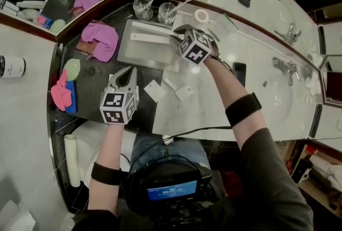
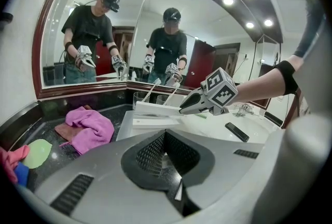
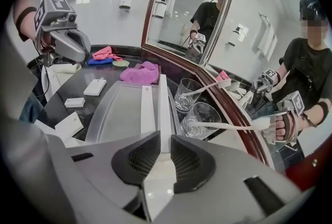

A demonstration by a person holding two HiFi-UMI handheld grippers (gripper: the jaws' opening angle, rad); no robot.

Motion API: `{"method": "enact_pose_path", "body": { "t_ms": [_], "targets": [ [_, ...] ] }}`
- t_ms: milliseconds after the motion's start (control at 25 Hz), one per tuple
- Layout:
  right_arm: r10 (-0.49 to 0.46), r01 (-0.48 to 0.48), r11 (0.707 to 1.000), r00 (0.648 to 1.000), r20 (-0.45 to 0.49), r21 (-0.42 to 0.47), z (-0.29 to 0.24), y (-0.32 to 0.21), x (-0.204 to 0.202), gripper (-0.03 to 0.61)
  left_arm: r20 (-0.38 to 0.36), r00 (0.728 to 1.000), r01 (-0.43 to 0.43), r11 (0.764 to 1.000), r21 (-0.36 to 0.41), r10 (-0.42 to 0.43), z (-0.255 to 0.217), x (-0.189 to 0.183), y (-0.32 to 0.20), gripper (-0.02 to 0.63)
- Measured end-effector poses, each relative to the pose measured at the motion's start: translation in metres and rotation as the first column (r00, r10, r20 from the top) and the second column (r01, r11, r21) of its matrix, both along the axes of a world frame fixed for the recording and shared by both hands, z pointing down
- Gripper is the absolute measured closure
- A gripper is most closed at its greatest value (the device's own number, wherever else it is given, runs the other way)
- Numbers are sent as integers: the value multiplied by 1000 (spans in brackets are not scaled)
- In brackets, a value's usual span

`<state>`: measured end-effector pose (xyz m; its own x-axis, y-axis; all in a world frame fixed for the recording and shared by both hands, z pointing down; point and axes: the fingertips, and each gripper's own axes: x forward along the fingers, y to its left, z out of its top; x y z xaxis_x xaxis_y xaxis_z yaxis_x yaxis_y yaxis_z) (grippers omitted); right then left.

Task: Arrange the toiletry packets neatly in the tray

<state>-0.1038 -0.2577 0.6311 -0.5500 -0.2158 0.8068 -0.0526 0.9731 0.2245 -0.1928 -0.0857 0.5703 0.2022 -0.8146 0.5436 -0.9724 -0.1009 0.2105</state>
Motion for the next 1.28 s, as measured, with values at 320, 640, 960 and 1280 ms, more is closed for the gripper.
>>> {"method": "enact_pose_path", "body": {
  "t_ms": [320,640,960,1280],
  "targets": [
    [45,-46,999,997,58,15,-42,21,17,485,19,1000,14,1000,11,-14,-12,10,10,614],
    [243,-240,970,957,161,-34,-71,58,69,485,29,999,17,1000,9,-17,-23,32,29,614],
    [415,-401,910,889,196,-108,-78,106,140,485,38,999,-8,1000,-10,8,-24,61,50,614],
    [568,-547,820,813,127,-169,-46,151,217,485,48,998,-47,999,-26,48,-28,89,65,614]
  ]
}}
